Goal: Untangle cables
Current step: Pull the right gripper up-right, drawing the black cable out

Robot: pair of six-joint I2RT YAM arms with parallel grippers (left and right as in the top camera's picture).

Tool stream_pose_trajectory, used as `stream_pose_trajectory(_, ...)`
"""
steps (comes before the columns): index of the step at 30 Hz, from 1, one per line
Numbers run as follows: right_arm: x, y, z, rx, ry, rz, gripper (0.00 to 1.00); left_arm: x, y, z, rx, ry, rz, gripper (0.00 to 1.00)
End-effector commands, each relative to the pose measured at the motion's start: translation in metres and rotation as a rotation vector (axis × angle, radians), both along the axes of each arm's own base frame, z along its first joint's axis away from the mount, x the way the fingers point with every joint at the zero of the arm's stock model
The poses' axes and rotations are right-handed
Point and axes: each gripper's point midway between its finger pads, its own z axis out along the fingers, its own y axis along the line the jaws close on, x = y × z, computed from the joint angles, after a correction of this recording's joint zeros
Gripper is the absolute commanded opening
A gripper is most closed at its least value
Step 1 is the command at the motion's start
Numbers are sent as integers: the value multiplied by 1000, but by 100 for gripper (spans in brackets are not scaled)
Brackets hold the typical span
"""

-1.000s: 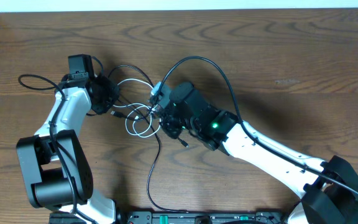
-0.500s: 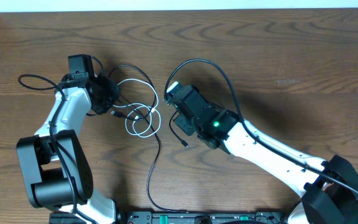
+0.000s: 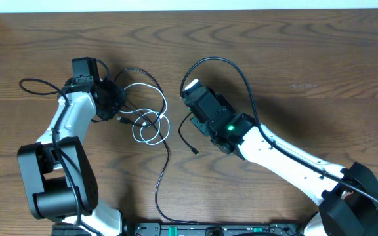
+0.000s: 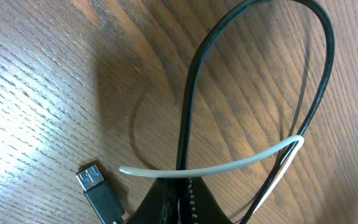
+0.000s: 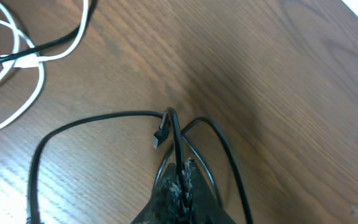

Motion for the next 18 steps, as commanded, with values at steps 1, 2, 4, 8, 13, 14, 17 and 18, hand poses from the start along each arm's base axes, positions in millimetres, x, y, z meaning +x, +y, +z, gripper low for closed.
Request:
stream_pose_trajectory(1,7,-11,-1,-23,-16,-51,1,-1,-1,6,1,-19,-17,8)
stream_pose_trajectory(2,7,-12,-1,-25,-14,-54,2,-1,-1,6,1,-19,-17,8)
stream_pose_trajectory(4,9,-16,-2,-30,-9,-62,2,-1,-1,6,1,-19,-17,8)
stream_pose_trajectory(8,12,-30,-6,-48,9,-90,1,-1,-1,6,1,-18,-17,8)
stream_pose_trajectory(13,18,-49,-10,-61,33,-142,4,-1,-1,6,1,-18,-17,8)
stream_pose_trajectory(14,19,-52,-11,-65,36,-149,6,-1,-1,6,1,-18,-17,8)
stream_pose_trajectory(17,21,-59,-12,-71,44,-164,8,-1,-1,6,1,-18,-17,8)
stream_pose_trajectory(18,22,-61,-12,-71,45,-169,9,-1,-1,6,1,-18,-17,8)
